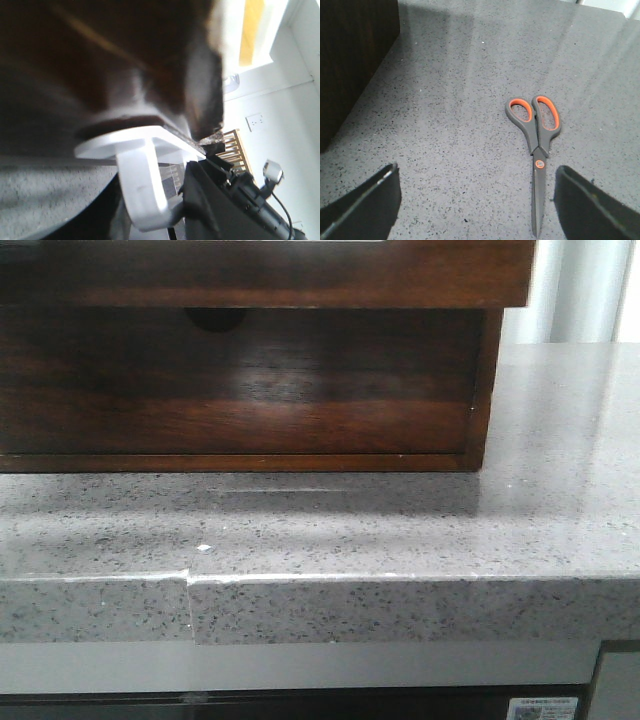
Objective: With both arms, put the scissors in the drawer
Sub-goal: 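Pull the drawer open toward the robot with the left gripper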
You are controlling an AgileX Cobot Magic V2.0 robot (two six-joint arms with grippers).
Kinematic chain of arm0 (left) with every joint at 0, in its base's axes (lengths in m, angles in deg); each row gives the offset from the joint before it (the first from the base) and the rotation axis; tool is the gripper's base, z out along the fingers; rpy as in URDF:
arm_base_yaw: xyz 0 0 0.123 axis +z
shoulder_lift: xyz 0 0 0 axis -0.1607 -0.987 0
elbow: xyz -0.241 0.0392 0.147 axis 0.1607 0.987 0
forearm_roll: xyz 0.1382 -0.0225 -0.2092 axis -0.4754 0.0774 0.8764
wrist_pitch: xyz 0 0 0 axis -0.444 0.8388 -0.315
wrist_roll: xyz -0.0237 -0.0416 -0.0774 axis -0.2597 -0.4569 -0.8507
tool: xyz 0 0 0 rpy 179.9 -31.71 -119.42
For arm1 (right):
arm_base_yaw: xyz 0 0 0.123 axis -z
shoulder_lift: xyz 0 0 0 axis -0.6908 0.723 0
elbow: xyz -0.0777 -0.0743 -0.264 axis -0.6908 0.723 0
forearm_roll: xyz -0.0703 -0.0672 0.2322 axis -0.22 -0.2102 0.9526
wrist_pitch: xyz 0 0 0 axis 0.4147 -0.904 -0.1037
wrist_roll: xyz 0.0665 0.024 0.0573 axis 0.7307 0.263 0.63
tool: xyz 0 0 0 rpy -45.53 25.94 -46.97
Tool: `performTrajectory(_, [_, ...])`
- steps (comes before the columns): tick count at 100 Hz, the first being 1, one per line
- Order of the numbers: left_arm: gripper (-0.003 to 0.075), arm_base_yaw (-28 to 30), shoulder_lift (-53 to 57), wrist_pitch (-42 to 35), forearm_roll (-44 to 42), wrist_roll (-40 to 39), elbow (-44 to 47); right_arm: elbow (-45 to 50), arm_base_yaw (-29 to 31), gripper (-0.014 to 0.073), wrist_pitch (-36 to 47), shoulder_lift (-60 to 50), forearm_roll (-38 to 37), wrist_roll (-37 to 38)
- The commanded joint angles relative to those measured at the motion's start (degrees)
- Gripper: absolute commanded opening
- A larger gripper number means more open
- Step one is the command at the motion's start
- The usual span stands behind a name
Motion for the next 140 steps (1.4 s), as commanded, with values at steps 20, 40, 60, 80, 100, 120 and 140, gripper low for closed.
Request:
performTrajectory(20, [0.006, 0.0, 15.0, 2.8, -0.4, 6.4, 4.1, -2.0, 0.4, 0.0567, 4.1, 0.4, -0.4, -0.1])
performTrajectory(40, [0.0085, 0.0, 16.7, 2.6, -0.6, 5.0, 4.4, -2.0, 0.4, 0.0567, 4.1, 0.4, -0.4, -0.1])
performTrajectory(60, [0.0267, 0.0, 16.7, 2.6, -1.2, 5.0, 4.4, -2.0, 0.4, 0.0567, 4.1, 0.4, -0.4, -0.1])
performTrajectory(80, [0.0388, 0.0, 16.8, 2.1, -7.7, 5.0, 4.4, -2.0, 0.4, 0.0567, 4.2, 0.4, -0.4, -0.1])
performTrajectory(100, [0.0388, 0.0, 16.8, 0.2, -21.3, 0.0, 0.4, -2.0, 0.4, 0.0567, 4.2, 0.4, -0.4, -0.1])
performTrajectory(120, [0.0388, 0.0, 16.8, 0.2, -42.7, -11.7, -8.0, -2.0, 0.4, 0.0567, 3.9, 0.4, -0.4, -0.1])
performTrajectory(140, [0.0388, 0.0, 19.2, 1.7, -62.8, -21.7, -17.8, -2.4, 0.4, 0.0567, 1.5, 0.6, -0.4, 0.1])
